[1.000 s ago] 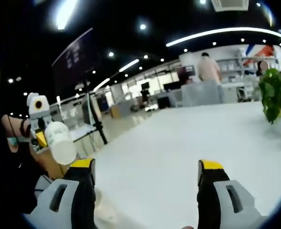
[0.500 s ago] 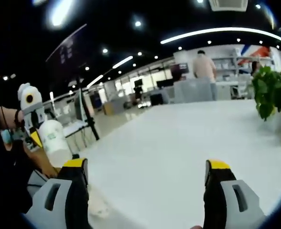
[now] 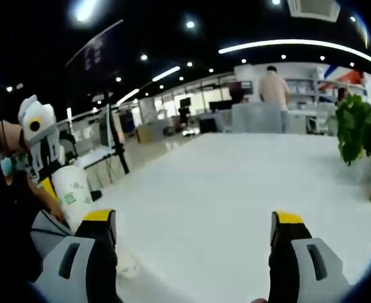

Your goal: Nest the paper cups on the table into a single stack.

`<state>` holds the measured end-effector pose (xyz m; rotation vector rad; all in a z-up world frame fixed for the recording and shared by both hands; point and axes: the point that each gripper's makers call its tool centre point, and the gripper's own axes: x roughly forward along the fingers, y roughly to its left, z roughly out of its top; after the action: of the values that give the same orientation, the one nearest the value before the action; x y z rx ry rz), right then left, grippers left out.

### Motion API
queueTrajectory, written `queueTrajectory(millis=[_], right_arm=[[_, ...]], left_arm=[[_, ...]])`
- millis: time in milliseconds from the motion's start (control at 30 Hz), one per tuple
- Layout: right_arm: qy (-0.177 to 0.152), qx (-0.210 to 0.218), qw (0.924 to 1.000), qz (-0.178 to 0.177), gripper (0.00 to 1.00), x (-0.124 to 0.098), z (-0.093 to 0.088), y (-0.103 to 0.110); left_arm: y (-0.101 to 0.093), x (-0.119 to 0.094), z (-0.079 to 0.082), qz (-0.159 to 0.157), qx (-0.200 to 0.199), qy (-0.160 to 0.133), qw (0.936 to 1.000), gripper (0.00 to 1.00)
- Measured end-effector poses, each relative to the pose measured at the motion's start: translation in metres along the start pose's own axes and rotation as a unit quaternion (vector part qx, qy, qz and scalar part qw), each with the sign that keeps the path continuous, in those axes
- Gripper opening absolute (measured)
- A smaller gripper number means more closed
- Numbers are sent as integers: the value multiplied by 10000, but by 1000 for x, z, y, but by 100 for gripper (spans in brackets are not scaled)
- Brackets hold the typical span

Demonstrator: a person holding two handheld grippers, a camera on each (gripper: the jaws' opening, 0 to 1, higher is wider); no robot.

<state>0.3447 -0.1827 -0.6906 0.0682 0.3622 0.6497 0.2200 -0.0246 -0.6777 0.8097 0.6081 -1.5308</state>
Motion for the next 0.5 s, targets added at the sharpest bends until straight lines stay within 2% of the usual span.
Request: queueTrajectory(millis=[67, 167, 233, 500], right_arm=[[19, -34, 10000, 6, 100, -1, -1, 1], [61, -40, 10000, 5, 100, -3, -4, 0], [49, 10, 10000, -9, 100, -4, -4, -2], [17, 59, 10000, -59, 100, -10, -4, -4]], left_arm=[[-1, 4, -1, -26, 74, 87, 9999, 0], [-1, 10, -9, -72, 294, 390, 9988, 0], [-3, 14, -9, -131, 484, 429, 9978, 0], [0, 24, -15, -182, 618, 716, 9953, 0]])
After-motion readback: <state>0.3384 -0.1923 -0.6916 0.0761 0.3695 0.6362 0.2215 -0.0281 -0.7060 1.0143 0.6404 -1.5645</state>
